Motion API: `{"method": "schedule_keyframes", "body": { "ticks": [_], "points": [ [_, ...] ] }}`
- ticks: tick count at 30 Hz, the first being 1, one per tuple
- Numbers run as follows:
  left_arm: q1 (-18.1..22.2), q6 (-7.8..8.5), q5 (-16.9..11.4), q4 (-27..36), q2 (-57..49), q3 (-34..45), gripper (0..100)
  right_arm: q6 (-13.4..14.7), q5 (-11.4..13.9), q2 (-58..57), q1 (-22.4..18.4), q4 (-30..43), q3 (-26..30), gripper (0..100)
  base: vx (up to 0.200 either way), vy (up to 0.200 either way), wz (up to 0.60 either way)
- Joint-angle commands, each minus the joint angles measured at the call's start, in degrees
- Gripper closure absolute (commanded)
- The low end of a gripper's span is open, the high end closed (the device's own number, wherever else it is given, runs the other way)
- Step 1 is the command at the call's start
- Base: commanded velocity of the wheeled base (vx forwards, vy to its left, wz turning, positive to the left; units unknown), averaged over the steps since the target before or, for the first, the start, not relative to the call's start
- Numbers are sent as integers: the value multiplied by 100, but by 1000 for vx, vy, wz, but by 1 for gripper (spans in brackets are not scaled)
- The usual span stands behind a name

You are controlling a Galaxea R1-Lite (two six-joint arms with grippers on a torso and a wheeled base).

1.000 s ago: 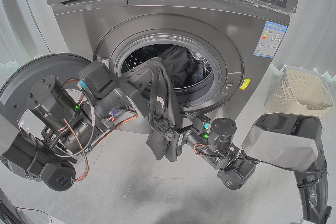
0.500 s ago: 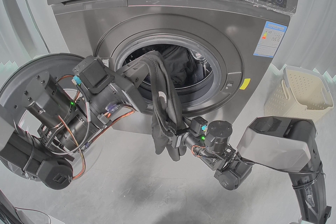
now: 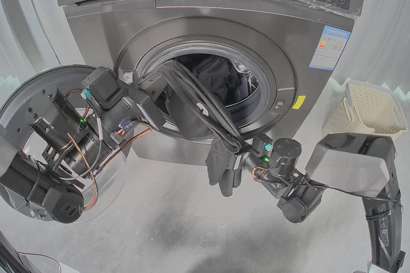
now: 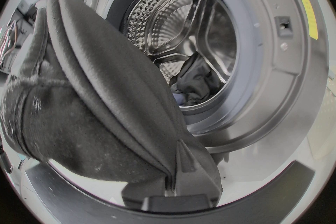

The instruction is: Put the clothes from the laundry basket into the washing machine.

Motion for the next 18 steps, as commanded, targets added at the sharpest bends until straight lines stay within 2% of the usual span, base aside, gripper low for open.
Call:
{"method": "schedule_keyframes", "body": {
  "ticks": [1, 9, 11, 15, 18],
  "points": [
    [196, -3, -61, -10, 121, 104, 100, 19, 27, -646, -220, -45, 389, 100, 0, 0, 0],
    [301, 102, -281, -10, 560, 631, 100, 80, 36, -1850, -88, -45, 1409, 100, 0, 0, 0],
    [292, 146, -316, -10, 675, 710, 100, 63, 36, -1964, -62, -45, 1497, 100, 0, 0, 0],
    [266, 489, -465, -19, 1176, 991, 100, 28, 36, -2395, -26, -45, 1532, 100, 0, 0, 0],
    [266, 603, -606, -28, 1448, 1167, 100, 19, 45, -2641, -26, -36, 1506, 100, 0, 0, 0]
  ]
}}
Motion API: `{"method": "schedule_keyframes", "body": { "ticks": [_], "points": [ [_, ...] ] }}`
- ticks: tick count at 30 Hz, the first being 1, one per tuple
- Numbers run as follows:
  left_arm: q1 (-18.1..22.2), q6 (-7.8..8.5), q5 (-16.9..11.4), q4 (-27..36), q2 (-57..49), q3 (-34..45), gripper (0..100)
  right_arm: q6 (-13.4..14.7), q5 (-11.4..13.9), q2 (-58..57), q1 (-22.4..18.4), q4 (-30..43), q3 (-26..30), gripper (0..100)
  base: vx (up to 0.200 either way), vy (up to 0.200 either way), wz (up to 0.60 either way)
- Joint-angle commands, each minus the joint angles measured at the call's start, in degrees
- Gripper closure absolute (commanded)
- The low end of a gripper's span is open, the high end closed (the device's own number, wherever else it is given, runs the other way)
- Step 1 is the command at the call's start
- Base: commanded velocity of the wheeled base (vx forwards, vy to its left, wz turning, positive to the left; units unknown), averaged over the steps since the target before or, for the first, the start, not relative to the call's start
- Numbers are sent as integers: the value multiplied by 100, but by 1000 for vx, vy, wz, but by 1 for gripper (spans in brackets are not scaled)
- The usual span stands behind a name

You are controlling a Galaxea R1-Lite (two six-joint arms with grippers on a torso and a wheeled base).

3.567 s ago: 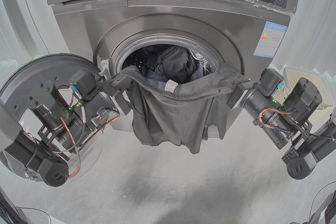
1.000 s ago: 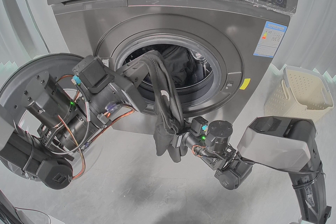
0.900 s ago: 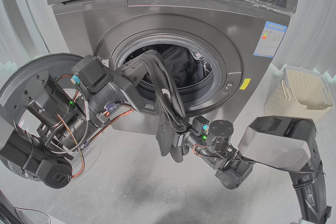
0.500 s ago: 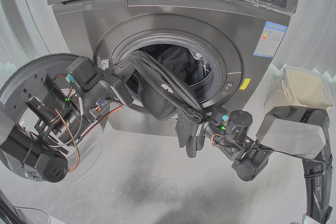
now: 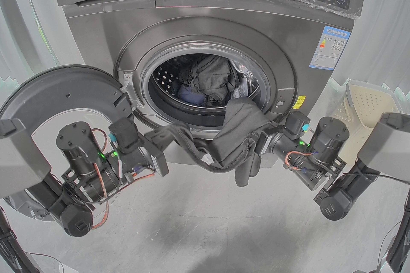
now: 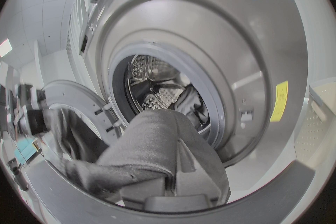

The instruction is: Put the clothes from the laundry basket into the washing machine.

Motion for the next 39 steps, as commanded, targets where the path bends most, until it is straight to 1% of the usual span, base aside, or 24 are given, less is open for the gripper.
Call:
{"method": "schedule_keyframes", "body": {
  "ticks": [1, 15, 16, 20, 23, 25, 27, 28, 29, 30, 31, 32, 34, 35, 38, 39],
  "points": [
    [-10, 148, -153, -19, 677, 295, 100, -23, 7, -696, 35, 3, 39, 100, 0, 0, 0],
    [-45, 165, -162, -19, 818, 444, 100, -23, 16, -854, 167, 3, 74, 100, 0, 0, 0],
    [-45, 165, -171, -19, 853, 444, 0, -32, 16, -854, 167, 3, 74, 100, 0, 0, 0],
    [-45, 165, -162, -19, 976, 523, 0, -14, 16, -819, 167, 3, 83, 100, 0, 0, 0],
    [-45, 192, -171, -19, 1090, 857, 0, -5, 16, -783, 158, 3, 92, 100, 0, 0, 0],
    [-54, 315, -179, -19, 1187, 1103, 0, 4, 25, -775, 158, 3, 92, 100, 0, 0, 0],
    [-45, 446, -250, -28, 1257, 1305, 0, 4, 25, -713, 149, 3, 83, 100, 0, 0, 0],
    [-36, 552, -364, -28, 1284, 1455, 0, 4, 25, -660, 140, 3, 83, 100, 0, 0, 0],
    [-18, 605, -443, -19, 1284, 1552, 0, 4, 33, -634, 140, 3, 74, 100, 0, 0, 0],
    [-18, 613, -452, -19, 1284, 1569, 0, 4, 33, -634, 140, 3, 74, 100, 0, 0, 0],
    [8, 710, -575, -19, 1275, 1754, 0, 4, 60, -608, 140, 3, 74, 100, 0, 0, 0],
    [-1, 745, -628, -19, 1257, 1824, 0, 4, 69, -599, 131, 3, 74, 100, 0, 0, 0],
    [-18, 772, -751, -19, 1205, 1868, 0, 4, 77, -599, 123, 3, 74, 100, 0, 0, 0],
    [-36, 780, -768, -19, 1196, 1842, 0, 4, 77, -599, 131, 3, 74, 100, 0, 0, 0],
    [-194, 754, -795, -10, 1125, 1349, 0, 12, 69, -529, 167, 3, 66, 100, 0, 0, 0],
    [-194, 754, -795, -10, 1125, 1349, 0, 12, 69, -529, 167, 3, 66, 100, 0, 0, 0]
  ]
}}
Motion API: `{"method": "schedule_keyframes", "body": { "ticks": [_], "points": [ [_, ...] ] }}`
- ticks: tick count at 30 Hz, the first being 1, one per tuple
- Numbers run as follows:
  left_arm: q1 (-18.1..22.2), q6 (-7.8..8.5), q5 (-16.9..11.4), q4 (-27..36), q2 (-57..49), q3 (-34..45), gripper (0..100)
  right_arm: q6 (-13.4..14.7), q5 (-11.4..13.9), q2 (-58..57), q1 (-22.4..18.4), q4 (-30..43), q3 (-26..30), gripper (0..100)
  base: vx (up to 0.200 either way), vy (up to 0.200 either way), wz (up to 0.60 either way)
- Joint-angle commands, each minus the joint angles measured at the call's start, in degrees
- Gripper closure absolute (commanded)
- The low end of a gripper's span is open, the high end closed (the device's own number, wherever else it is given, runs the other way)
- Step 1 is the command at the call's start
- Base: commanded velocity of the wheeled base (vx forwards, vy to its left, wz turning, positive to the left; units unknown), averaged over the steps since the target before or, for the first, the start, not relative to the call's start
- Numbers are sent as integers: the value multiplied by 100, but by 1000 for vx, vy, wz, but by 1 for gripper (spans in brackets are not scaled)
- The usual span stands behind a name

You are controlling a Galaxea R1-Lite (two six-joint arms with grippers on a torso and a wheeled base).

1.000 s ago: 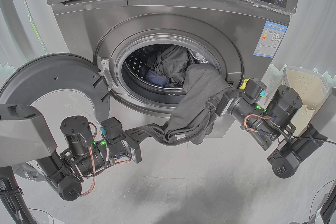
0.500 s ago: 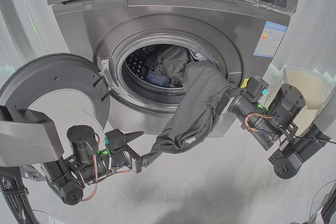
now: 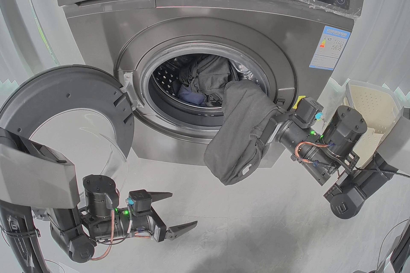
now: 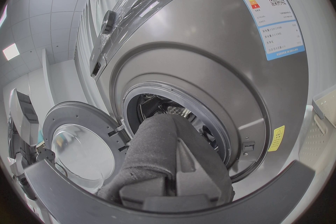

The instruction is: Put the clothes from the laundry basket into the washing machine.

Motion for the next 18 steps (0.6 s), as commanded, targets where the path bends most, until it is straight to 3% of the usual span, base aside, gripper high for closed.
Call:
{"method": "schedule_keyframes", "body": {
  "ticks": [1, 2, 5, 9, 12, 18],
  "points": [
    [-279, -128, -1, -8, -19, -779, 0, 6, -2, 145, 49, -12, -25, 100, 0, 0, 0],
    [-305, -163, -1, -8, -2, -902, 0, 15, -2, 145, 66, -12, -25, 100, 0, 0, 0],
    [-498, -480, 43, -8, 262, -1702, 0, 41, -2, 154, 137, -12, -43, 100, 0, 0, 0],
    [-648, -805, 316, -8, 675, -2467, 0, 50, -11, 154, 145, -12, -60, 100, 0, 0, 0],
    [-657, -840, 456, -8, 921, -2765, 0, 50, -11, 154, 145, -3, -60, 100, 0, 0, 0],
    [-780, -840, 474, -8, 1193, -3205, 0, 59, -11, 172, 233, -12, -87, 100, 0, 0, 0]
  ]
}}
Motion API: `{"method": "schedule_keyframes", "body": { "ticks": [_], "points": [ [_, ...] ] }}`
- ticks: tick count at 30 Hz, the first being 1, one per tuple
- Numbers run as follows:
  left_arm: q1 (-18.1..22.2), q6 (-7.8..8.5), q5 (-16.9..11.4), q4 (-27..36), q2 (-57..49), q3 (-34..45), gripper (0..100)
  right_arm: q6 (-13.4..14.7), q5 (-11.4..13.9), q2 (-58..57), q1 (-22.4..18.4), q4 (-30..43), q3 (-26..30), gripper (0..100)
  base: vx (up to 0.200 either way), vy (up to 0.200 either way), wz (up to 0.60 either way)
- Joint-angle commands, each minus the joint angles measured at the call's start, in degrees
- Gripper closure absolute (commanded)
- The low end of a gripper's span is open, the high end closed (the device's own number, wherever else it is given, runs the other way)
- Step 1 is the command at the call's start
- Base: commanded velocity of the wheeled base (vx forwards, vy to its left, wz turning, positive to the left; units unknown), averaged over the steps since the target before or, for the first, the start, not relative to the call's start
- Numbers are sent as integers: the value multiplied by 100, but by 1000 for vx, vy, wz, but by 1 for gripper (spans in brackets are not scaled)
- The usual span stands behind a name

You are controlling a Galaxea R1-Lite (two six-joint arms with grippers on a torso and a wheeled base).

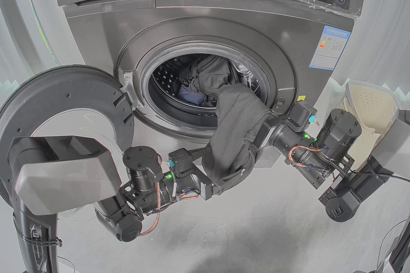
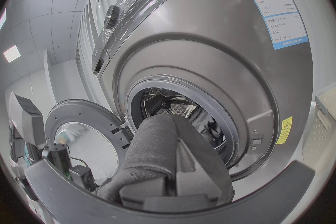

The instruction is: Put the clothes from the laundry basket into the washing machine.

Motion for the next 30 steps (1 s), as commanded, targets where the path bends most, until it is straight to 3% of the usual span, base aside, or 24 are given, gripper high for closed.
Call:
{"method": "schedule_keyframes", "body": {
  "ticks": [1, 7, 15, 21, 30],
  "points": [
    [-162, -31, 36, -8, 413, -370, 0, 5, -1, 46, 78, -3, -21, 100, 0, 0, 0],
    [-303, -13, 63, -8, 527, -520, 0, 14, -19, 73, 78, -3, -56, 100, 0, 0, 0],
    [-259, 22, 485, 1, 1037, -1337, 0, 5, -63, 55, 183, -3, 6, 100, 0, 0, 0],
    [-136, 31, 968, 19, 1459, -2040, 0, 5, -63, -24, 280, -3, 199, 100, 0, 0, 0],
    [49, 22, 1056, 27, 1556, -2198, 0, 5, -10, -226, 412, 5, 445, 100, 0, 0, 0]
  ]
}}
